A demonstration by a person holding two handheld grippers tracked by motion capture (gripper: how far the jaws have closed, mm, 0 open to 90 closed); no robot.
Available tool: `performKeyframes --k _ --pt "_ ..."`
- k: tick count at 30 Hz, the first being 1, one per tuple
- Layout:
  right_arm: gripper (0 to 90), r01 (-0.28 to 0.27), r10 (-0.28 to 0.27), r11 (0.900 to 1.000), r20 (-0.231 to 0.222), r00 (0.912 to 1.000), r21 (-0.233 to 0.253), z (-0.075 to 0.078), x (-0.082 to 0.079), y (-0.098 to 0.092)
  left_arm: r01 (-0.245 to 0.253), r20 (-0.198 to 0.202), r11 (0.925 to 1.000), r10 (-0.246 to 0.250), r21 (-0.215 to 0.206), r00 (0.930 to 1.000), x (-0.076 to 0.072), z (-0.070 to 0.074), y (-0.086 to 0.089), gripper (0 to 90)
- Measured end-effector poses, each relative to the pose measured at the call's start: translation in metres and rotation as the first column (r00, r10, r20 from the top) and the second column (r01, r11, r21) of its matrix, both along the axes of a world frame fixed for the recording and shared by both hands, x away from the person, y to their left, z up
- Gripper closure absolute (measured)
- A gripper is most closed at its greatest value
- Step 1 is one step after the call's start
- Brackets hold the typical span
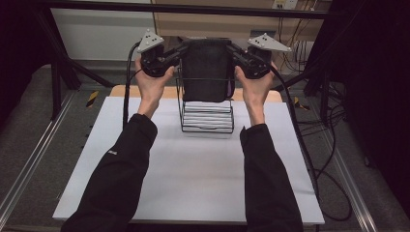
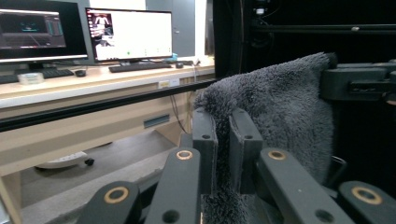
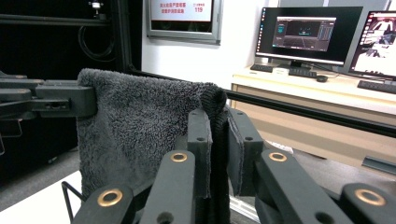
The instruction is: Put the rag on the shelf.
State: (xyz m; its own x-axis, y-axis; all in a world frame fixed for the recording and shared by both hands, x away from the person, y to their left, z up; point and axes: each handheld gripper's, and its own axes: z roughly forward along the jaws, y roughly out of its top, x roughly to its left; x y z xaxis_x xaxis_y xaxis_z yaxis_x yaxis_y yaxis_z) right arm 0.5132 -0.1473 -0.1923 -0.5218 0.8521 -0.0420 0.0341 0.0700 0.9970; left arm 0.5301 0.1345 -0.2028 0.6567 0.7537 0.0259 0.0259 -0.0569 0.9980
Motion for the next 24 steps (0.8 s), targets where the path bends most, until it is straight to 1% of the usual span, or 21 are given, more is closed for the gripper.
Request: performKeyframes --k 1,2,3,6,8,10,11,13,14,15,16,17,24 --pt "81.2 0.0 0.0 1.0 0.0 1.0 0.0 0.0 0.0 0.0 0.005 0.002 1.0 -0.005 -0.002 1.0 -0.002 0.0 0.0 82.3" --pt "81.2 -0.007 0.007 1.0 0.006 1.0 0.013 -0.002 -0.002 -0.002 0.01 0.01 0.9999 -0.01 0.001 0.9999 -0.003 0.0 0.0 82.3" --pt "81.2 -0.01 0.01 1.0 0.006 0.9999 0.018 -0.003 -0.003 -0.003 0.022 0.009 0.9998 -0.022 0.001 0.9997 -0.005 0.0 0.0 82.3" --pt "81.1 -0.019 0.019 1.0 0.016 0.9997 0.015 -0.004 -0.005 -0.004 0.033 0.022 0.9995 -0.033 0.0 0.9992 -0.009 0.0 0.001 82.3" --pt "81.1 -0.024 0.024 1.0 0.02 0.9995 0.012 -0.003 -0.007 -0.005 0.04 0.021 0.9992 -0.04 -0.001 0.999 -0.011 0.001 0.002 82.3" --pt "81.0 -0.029 0.029 1.0 0.029 0.9992 0.006 -0.002 -0.01 -0.005 0.043 0.025 0.9991 -0.043 -0.007 0.9988 -0.013 0.001 0.003 82.3" --pt "81.0 -0.031 0.031 0.999 0.032 0.999 0.005 -0.002 -0.011 -0.005 0.045 0.028 0.999 -0.045 -0.002 0.9986 -0.014 0.001 0.004 82.3" --pt "81.1 -0.033 0.033 0.999 0.028 0.9991 0.004 -0.001 -0.013 -0.005 0.045 0.03 0.999 -0.045 0.001 0.9985 -0.017 0.0 0.004 82.2" --pt "81.1 -0.036 0.036 0.999 0.03 0.9989 0.005 -0.002 -0.015 -0.005 0.045 0.029 0.999 -0.045 -0.005 0.9986 -0.018 0.0 0.004 82.2" --pt "81.2 -0.04 0.04 0.999 0.031 0.9987 0.006 -0.002 -0.016 -0.005 0.046 0.029 0.999 -0.046 0.004 0.9985 -0.019 0.0 0.004 82.2" --pt "81.1 -0.04 0.04 0.999 0.033 0.9987 0.006 -0.002 -0.017 -0.006 0.048 0.029 0.9989 -0.048 -0.002 0.9984 -0.02 0.0 0.004 82.2" --pt "81.2 -0.041 0.041 0.999 0.033 0.9986 0.008 -0.003 -0.017 -0.006 0.049 0.031 0.9987 -0.049 0.012 0.9983 -0.021 0.001 0.004 82.2" --pt "81.2 -0.048 0.048 0.999 0.039 0.9981 0.005 -0.006 -0.022 -0.008 0.056 0.04 0.9984 -0.057 0.01 0.9976 -0.028 -0.001 0.003 82.2"
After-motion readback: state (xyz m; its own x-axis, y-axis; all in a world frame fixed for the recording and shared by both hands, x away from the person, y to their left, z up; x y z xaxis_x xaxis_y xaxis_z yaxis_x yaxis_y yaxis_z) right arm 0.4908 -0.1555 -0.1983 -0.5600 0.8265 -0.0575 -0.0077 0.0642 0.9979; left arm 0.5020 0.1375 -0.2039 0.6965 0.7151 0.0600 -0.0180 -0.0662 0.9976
